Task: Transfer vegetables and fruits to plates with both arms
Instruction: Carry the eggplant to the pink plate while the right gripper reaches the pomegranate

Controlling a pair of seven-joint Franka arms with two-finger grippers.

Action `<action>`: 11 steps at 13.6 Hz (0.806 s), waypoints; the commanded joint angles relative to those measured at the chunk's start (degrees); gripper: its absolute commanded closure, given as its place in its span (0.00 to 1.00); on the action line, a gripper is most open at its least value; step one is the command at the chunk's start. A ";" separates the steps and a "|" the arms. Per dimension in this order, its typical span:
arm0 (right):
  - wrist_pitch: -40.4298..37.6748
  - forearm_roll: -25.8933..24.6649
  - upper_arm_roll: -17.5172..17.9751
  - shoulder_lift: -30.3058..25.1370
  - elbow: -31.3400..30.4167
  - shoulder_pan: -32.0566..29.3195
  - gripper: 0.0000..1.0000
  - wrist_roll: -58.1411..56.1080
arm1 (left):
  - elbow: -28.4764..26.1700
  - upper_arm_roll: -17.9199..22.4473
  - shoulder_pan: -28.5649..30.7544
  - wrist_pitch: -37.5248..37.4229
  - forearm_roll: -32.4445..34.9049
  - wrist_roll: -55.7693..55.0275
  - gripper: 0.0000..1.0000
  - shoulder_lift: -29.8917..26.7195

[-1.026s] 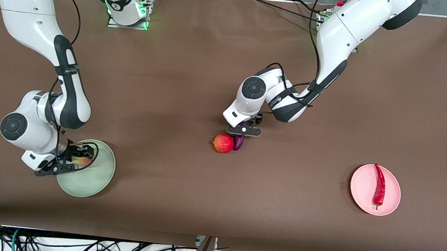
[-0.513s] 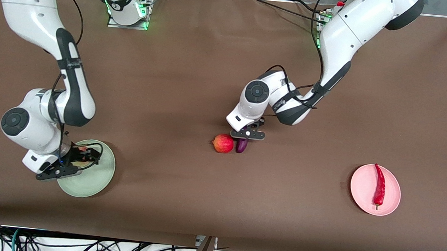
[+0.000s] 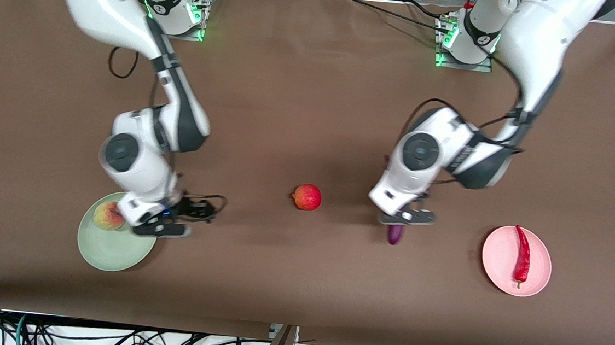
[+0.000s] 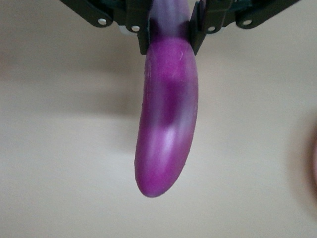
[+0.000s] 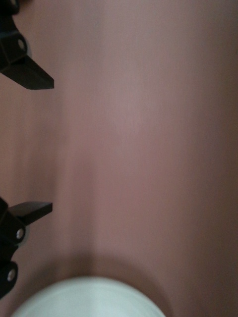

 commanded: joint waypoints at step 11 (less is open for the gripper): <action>16.65 -0.41 -1.54 5.68 -0.63 18.51 0.00 21.79 | 2.41 8.14 16.06 7.84 13.60 33.09 0.91 5.15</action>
